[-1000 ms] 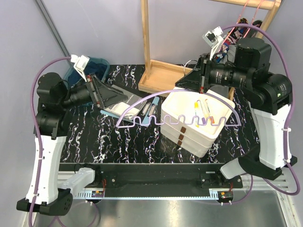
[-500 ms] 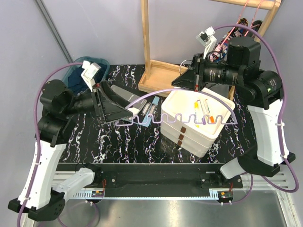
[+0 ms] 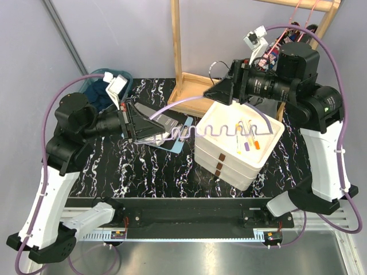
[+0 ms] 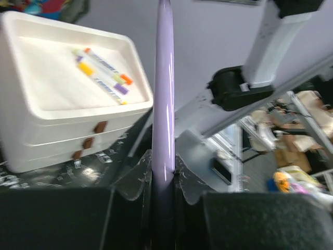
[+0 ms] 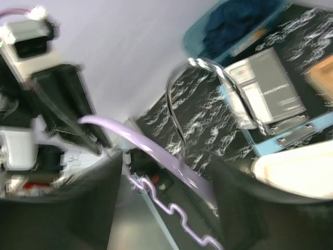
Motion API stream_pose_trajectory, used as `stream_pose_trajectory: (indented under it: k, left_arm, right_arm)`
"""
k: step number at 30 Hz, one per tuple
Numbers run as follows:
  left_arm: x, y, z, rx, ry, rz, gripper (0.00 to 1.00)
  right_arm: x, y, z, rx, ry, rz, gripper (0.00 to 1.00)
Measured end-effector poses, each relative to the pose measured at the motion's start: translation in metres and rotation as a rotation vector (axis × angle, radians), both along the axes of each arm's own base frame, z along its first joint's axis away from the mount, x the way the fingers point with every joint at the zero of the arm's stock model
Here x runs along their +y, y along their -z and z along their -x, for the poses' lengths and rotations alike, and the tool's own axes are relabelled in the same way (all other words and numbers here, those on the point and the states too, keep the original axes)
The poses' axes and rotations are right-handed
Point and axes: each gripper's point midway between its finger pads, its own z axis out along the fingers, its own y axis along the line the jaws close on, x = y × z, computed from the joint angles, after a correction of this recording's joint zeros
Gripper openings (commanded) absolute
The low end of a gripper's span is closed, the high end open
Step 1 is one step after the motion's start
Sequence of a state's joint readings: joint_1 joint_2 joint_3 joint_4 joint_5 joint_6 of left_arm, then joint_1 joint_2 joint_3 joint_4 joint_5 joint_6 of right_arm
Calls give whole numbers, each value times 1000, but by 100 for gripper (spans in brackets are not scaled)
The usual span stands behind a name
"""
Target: Remove the shorts from the hanger
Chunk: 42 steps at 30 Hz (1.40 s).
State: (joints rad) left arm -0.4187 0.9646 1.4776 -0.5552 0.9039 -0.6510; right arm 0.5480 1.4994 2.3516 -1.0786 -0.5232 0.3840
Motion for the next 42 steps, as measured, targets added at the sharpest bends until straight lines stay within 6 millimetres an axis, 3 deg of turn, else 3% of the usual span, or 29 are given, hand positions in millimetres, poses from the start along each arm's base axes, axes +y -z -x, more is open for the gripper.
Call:
stream_pose_trajectory:
  k: [4, 8, 12, 15, 22, 26, 31, 37, 42]
  left_arm:
    - [11, 1, -11, -42, -125, -56, 0]
    - [27, 7, -24, -82, -264, -110, 0]
    - [43, 9, -45, -114, -414, -160, 0]
    - [51, 1, -71, -157, -521, -179, 0]
    - [42, -21, -158, -252, -676, -182, 0]
    - [23, -22, -218, -256, -708, -194, 0]
    - [3, -20, -278, -226, -722, -158, 0]
    - [-3, -25, -329, -176, -746, -67, 0]
    - [-2, -34, -354, -138, -758, 18, 0]
  right_arm:
    - [-20, -2, -18, 3, 188, 5, 100]
    - [-67, -2, -31, -22, 477, 17, 100]
    - [-112, -16, -26, -85, 680, -2, 100]
    - [-132, -29, -18, -127, 753, -33, 100]
    - [-141, -35, -9, -150, 769, -50, 100]
    - [-143, -36, -7, -151, 768, -25, 100]
    - [-154, -39, -4, -167, 796, 14, 100]
    - [-176, -44, 9, -202, 859, 30, 100]
    - [-192, -51, 16, -236, 909, 31, 100]
